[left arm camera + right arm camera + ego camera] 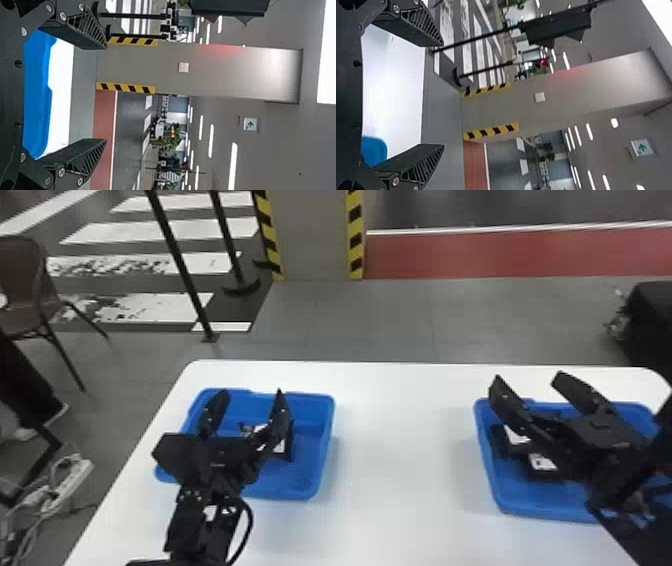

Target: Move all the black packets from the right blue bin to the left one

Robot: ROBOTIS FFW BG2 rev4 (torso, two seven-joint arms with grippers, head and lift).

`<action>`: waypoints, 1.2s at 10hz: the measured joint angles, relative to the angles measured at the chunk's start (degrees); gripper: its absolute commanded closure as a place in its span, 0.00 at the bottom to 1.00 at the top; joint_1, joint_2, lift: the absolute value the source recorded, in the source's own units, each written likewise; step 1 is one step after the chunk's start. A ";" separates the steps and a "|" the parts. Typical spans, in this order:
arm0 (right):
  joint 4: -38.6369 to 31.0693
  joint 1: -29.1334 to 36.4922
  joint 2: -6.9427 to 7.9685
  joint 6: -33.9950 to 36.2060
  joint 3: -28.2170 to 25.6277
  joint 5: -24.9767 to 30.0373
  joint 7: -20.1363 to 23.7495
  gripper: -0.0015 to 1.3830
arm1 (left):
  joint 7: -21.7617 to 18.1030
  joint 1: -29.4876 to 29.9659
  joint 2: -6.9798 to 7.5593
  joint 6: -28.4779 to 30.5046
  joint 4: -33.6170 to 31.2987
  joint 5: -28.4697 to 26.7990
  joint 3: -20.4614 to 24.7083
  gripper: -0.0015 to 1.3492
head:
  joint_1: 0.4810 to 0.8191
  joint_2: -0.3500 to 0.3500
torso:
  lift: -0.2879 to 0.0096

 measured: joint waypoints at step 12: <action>31.71 -18.83 -1.71 9.02 -5.35 9.26 -4.75 0.10 | -0.95 1.34 -0.28 -1.35 -0.01 2.55 -1.01 0.15 | 0.63 0.41 | 0.60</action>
